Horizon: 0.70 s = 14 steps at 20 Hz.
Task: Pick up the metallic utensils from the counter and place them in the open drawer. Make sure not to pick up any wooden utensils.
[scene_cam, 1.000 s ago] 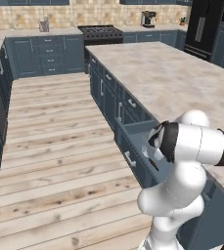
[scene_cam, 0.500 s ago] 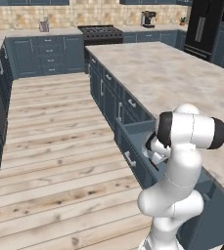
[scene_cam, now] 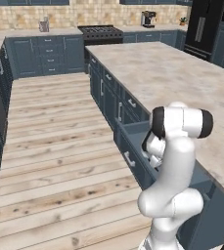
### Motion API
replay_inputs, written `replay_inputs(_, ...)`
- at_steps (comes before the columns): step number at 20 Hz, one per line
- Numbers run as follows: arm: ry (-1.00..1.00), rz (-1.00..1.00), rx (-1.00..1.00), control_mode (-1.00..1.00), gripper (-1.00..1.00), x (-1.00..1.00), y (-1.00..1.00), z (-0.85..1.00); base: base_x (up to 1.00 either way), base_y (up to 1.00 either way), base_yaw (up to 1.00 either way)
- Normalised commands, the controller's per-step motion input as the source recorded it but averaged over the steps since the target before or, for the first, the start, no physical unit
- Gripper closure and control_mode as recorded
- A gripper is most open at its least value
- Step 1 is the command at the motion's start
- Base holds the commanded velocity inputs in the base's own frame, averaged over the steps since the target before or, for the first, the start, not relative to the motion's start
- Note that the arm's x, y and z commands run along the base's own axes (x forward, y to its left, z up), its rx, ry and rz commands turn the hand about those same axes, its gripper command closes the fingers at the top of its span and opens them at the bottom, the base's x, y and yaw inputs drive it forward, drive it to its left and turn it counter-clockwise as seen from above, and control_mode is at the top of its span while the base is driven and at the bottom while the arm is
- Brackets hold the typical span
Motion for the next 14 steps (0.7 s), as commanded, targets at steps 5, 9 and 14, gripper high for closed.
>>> replay_inputs(5, 0.0, -0.04, 0.01, -1.0, 1.0, 0.01, -0.05, -0.41, 0.0, 0.0, 0.0)
replay_inputs(9, -0.01, -0.09, 0.01, -1.0, -1.0, -0.06, 0.0, -0.18, 0.0, 0.0, 0.0)
replay_inputs(14, 0.0, -0.13, 0.0, -1.0, -1.0, -0.19, 0.02, 0.2, 0.0, 0.0, 0.0)
